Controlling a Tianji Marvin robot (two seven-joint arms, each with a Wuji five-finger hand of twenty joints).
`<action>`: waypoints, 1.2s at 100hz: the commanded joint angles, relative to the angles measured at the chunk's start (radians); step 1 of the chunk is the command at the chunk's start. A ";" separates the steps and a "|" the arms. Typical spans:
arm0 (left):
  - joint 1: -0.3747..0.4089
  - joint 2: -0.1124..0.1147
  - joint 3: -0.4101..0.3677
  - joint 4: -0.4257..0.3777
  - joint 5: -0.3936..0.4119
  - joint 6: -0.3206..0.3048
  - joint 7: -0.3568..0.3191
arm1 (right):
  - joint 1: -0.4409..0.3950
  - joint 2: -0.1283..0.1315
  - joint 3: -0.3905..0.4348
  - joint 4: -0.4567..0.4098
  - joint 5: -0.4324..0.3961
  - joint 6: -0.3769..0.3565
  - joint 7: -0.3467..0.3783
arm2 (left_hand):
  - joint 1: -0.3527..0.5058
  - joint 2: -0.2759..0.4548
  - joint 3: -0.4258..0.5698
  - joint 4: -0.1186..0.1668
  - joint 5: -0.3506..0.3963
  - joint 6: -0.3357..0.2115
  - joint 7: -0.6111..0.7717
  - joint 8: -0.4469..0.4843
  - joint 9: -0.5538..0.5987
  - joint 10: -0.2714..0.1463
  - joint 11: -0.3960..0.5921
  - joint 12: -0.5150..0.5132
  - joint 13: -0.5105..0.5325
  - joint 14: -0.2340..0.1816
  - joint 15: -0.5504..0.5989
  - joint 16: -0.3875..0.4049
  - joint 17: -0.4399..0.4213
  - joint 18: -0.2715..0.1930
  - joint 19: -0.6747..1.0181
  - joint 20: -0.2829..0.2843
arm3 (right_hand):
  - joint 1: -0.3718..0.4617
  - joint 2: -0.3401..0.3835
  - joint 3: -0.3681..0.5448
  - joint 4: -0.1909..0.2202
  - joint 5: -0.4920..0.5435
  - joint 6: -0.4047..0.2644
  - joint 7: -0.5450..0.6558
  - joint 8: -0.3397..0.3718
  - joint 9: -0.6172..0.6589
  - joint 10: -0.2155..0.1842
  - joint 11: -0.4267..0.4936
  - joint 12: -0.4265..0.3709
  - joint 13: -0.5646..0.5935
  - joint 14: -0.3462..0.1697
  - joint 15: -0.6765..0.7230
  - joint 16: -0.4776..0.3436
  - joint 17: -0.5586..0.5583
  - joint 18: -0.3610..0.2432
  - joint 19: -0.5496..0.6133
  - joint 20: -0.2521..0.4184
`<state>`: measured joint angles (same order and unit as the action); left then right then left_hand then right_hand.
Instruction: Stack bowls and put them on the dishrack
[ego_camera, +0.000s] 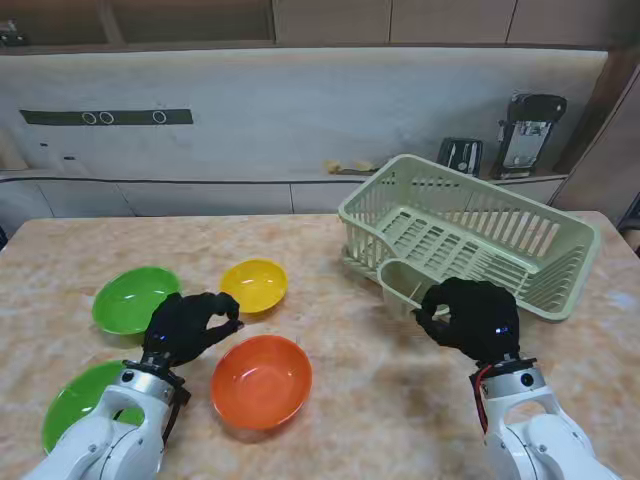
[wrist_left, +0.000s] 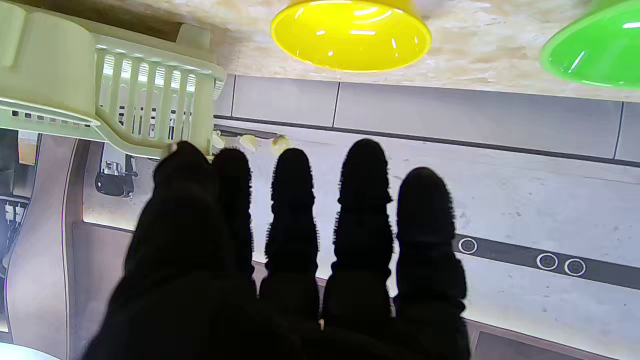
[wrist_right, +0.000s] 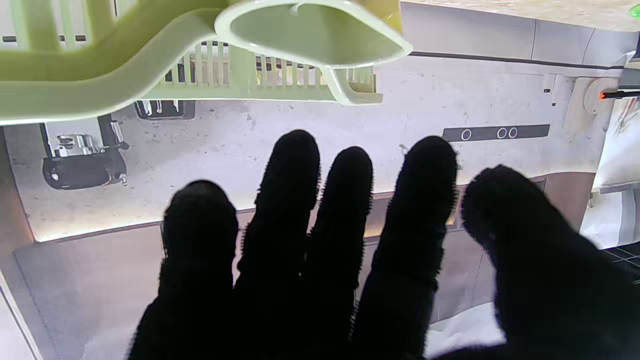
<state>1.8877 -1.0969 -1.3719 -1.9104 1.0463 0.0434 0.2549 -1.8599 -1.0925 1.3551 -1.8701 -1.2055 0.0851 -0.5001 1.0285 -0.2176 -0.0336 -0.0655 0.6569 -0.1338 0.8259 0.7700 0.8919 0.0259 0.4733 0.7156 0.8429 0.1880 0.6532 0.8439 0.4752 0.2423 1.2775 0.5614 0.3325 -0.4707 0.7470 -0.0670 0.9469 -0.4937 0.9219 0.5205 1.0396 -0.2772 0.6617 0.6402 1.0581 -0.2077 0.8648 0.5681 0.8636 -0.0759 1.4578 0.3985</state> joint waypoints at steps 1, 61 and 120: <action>0.002 -0.002 0.002 -0.009 -0.002 0.001 -0.017 | -0.010 -0.005 -0.001 -0.003 -0.002 -0.003 0.014 | -0.011 0.038 -0.012 -0.029 0.010 -0.005 -0.015 0.008 0.018 0.003 -0.015 -0.007 -0.014 0.014 -0.006 -0.009 -0.016 0.011 -0.009 0.007 | -0.025 0.026 -0.003 0.018 -0.011 -0.010 0.009 -0.007 0.005 0.010 -0.005 -0.014 -0.007 0.004 -0.005 -0.010 -0.006 0.005 -0.001 -0.010; -0.005 -0.001 0.005 -0.017 -0.051 0.001 -0.078 | -0.012 -0.005 -0.001 -0.001 -0.002 -0.008 0.011 | -0.057 -0.027 0.006 -0.008 -0.022 0.051 -0.173 -0.072 -0.045 0.011 -0.116 -0.102 -0.047 -0.027 -0.180 -0.135 -0.029 -0.025 -0.153 -0.064 | -0.025 0.026 -0.003 0.018 -0.012 -0.009 0.009 -0.008 0.005 0.004 -0.006 -0.015 -0.011 0.003 -0.010 -0.011 -0.015 0.012 -0.011 -0.012; -0.049 0.021 0.043 -0.011 -0.087 0.052 -0.281 | -0.007 -0.004 -0.005 0.001 0.001 -0.014 0.020 | -0.194 -0.030 0.022 0.024 0.007 0.259 -0.501 -0.321 -0.148 0.131 -0.263 -0.327 -0.148 0.018 -0.357 -0.368 -0.053 -0.064 -0.362 -0.164 | -0.025 0.026 -0.003 0.018 -0.012 -0.011 0.009 -0.008 0.005 0.005 -0.009 -0.018 -0.013 0.005 -0.021 -0.015 -0.021 0.017 -0.018 -0.012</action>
<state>1.8332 -1.0797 -1.3283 -1.9201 0.9609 0.0903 0.0008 -1.8599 -1.0920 1.3534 -1.8681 -1.2044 0.0751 -0.4939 0.8678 -0.2313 -0.0179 -0.0655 0.6562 0.0977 0.3534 0.4726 0.7953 0.1384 0.2337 0.4141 0.7207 0.1896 0.3043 0.4926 0.4363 0.1837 0.9282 0.4076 0.3325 -0.4707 0.7471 -0.0670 0.9468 -0.4928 0.9219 0.5203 1.0396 -0.2772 0.6612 0.6402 1.0571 -0.2062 0.8514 0.5679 0.8512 -0.0644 1.4451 0.3950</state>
